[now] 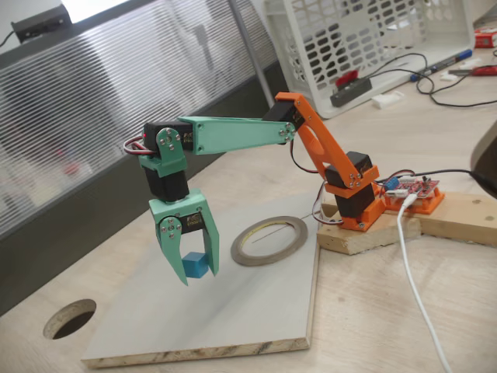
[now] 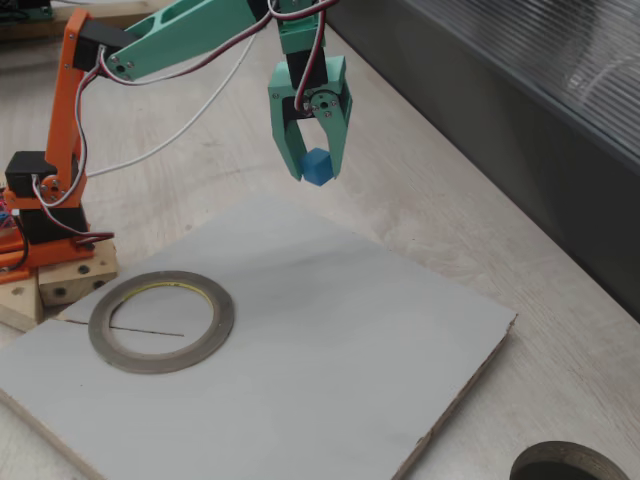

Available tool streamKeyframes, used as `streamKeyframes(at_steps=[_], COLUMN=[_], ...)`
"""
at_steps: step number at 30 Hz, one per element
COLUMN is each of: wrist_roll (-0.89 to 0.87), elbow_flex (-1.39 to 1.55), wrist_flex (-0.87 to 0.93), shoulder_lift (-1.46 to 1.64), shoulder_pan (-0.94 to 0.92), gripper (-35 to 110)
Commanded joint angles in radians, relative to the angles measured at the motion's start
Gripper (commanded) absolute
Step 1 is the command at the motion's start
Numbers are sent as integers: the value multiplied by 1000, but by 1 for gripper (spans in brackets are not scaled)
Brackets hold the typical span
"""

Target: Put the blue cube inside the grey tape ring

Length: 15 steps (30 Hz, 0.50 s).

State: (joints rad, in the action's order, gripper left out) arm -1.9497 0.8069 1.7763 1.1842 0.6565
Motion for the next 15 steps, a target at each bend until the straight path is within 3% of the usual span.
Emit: streamKeyframes(at_steps=[1,5,11,15], wrist_roll=[-9,-5,-2,-2], elbow_flex=[34,256,589,764], wrist_flex=[-6,-8,-11,-11], shoulder_lift=[78,198,397,460], shoulder_pan=[-60,-227,-618,-753], gripper=[15,15,15,15])
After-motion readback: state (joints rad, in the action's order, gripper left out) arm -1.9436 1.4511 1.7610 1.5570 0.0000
